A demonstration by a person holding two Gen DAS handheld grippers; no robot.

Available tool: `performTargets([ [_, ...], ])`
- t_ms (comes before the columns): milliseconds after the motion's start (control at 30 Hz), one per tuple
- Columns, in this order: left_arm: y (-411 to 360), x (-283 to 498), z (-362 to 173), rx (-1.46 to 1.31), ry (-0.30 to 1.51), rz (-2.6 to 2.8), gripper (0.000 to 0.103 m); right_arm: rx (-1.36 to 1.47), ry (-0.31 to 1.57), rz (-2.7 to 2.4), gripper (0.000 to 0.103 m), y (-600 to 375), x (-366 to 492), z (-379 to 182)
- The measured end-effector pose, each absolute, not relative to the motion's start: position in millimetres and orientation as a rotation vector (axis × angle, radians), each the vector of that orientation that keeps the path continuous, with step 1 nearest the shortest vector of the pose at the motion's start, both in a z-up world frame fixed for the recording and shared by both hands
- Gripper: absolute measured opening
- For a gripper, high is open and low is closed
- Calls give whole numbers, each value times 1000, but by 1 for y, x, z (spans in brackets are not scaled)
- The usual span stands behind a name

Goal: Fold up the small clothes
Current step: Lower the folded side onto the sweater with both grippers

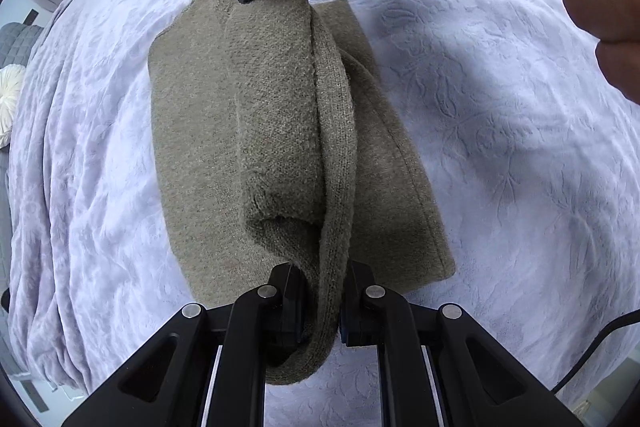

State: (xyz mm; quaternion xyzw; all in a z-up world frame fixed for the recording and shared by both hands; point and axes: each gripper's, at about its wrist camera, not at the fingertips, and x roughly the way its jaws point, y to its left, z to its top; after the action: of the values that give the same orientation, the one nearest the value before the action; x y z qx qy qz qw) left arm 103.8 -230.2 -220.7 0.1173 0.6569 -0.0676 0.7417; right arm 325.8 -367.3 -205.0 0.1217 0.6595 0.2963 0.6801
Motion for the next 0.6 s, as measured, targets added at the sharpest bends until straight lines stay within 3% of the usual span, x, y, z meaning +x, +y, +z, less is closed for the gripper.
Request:
performTargets([
  [600,-241,101,-254,299,1485,-157,13,205,1523,597,15,-376,326,-251],
])
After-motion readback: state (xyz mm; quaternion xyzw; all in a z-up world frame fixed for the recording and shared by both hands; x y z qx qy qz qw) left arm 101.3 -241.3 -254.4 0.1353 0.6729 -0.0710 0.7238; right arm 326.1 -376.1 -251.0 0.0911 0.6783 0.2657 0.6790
